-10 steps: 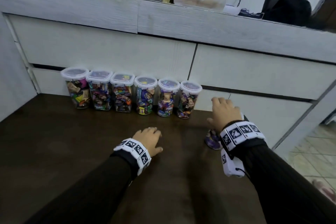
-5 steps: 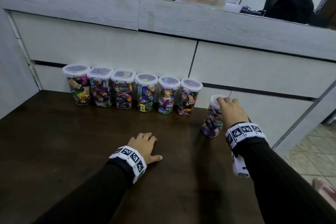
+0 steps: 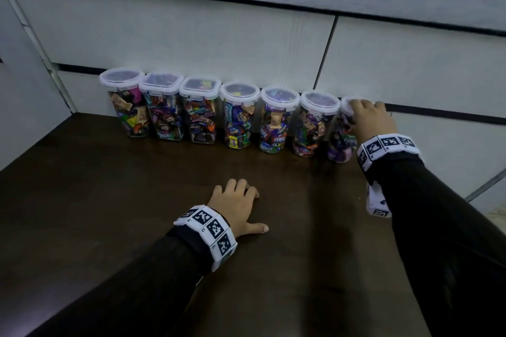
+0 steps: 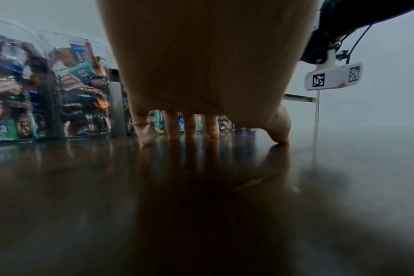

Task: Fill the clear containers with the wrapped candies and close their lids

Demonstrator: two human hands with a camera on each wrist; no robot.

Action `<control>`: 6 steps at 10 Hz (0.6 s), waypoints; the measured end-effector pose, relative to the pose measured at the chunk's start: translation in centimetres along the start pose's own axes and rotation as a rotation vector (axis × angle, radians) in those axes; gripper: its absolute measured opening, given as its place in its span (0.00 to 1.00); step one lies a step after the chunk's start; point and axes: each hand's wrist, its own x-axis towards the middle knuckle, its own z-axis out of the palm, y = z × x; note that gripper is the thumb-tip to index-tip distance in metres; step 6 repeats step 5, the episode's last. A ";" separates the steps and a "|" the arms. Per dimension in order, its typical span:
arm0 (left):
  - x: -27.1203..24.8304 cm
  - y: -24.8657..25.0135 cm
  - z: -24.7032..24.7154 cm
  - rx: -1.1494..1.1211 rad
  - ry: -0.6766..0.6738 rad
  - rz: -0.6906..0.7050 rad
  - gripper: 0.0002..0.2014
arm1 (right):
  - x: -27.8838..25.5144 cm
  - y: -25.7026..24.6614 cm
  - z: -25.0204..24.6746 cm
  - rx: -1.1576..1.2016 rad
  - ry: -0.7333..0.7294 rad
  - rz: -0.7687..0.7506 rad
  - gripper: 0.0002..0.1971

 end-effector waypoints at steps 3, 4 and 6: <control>-0.1 0.0 0.2 -0.005 0.011 0.012 0.40 | 0.3 -0.6 0.2 -0.044 -0.018 0.051 0.29; -0.3 0.0 0.0 -0.013 0.010 0.011 0.40 | -1.0 -1.2 -0.2 -0.028 -0.019 0.079 0.34; -0.8 0.3 -0.1 -0.052 -0.022 0.000 0.39 | -3.2 -1.9 -0.2 -0.009 0.033 0.040 0.33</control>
